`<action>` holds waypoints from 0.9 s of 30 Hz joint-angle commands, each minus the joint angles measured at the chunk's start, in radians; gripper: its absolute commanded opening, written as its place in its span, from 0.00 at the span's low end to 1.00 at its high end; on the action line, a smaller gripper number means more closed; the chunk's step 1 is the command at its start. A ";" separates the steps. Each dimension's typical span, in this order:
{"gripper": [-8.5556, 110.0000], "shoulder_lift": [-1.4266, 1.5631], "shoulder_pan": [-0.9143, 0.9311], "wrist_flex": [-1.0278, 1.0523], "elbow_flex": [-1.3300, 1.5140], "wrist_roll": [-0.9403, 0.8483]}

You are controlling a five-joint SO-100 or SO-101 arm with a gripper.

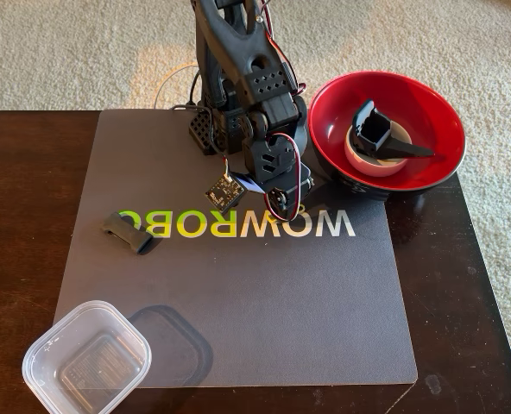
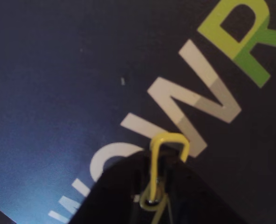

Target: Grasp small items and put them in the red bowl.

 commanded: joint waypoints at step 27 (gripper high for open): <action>0.07 0.606 -0.167 -0.081 -0.276 0.311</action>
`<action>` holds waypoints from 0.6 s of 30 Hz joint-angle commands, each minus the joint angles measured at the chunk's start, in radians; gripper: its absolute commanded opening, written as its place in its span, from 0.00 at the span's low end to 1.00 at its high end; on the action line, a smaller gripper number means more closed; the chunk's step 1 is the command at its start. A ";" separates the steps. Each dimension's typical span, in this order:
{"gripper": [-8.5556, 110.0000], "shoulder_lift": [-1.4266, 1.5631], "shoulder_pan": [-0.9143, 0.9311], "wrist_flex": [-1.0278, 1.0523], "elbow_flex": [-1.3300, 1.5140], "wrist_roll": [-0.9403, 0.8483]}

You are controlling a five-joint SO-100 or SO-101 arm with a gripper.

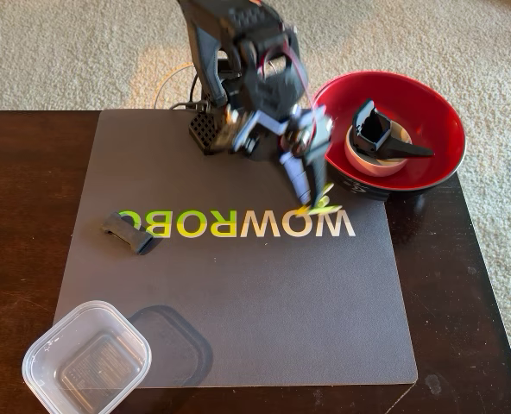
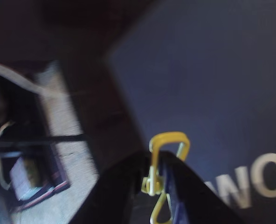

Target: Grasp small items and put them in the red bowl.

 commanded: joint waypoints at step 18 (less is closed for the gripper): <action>0.29 -0.310 -0.626 -0.052 -0.018 0.186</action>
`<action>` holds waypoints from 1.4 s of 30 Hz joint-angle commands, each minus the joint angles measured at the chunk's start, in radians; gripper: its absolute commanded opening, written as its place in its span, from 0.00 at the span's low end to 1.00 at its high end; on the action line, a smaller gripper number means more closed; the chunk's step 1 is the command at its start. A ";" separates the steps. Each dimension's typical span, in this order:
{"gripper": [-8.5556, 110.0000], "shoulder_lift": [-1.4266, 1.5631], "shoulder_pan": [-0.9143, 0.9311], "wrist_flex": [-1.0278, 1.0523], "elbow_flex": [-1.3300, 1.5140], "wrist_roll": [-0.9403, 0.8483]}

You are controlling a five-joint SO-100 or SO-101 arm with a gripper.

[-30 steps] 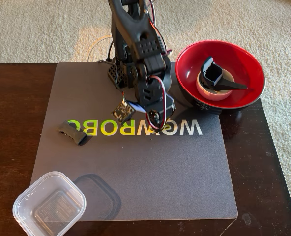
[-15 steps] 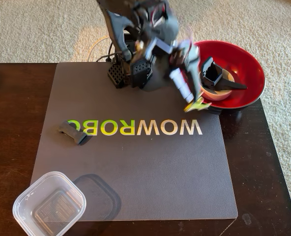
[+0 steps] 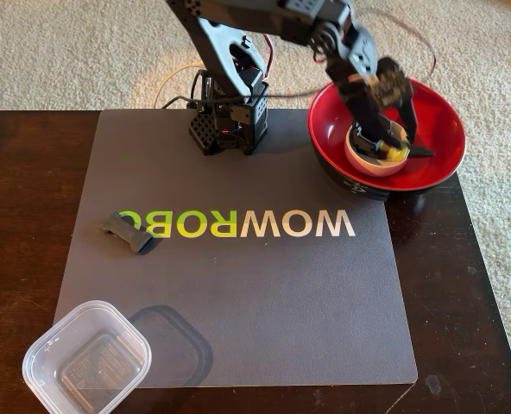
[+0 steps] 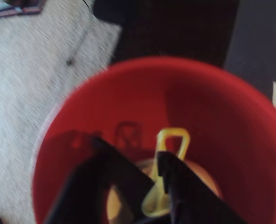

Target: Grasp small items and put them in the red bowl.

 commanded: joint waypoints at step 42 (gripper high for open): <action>0.36 -0.382 1.871 0.213 -0.069 -0.150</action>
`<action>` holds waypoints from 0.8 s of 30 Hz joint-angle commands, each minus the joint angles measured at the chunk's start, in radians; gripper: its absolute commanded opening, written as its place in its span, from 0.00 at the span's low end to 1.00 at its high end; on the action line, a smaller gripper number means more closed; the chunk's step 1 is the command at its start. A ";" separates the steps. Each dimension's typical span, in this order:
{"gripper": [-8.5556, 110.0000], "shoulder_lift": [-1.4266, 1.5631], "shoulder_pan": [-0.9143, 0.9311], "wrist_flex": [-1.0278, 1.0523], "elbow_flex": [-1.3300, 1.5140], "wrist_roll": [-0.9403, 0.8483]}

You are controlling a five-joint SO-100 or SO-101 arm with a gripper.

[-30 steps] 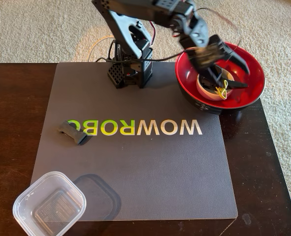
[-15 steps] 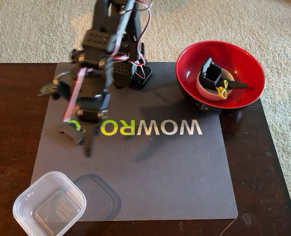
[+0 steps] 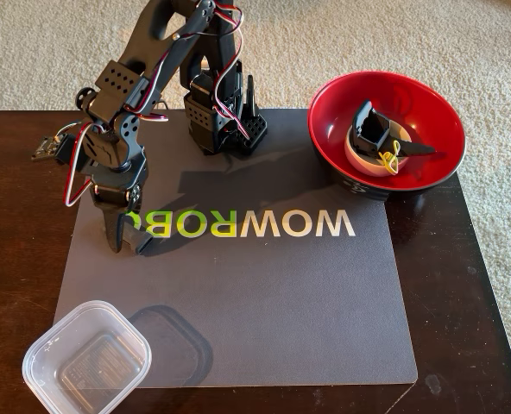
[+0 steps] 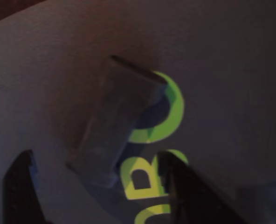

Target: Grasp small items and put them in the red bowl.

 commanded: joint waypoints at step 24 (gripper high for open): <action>0.07 -0.130 0.060 -0.031 -0.031 0.052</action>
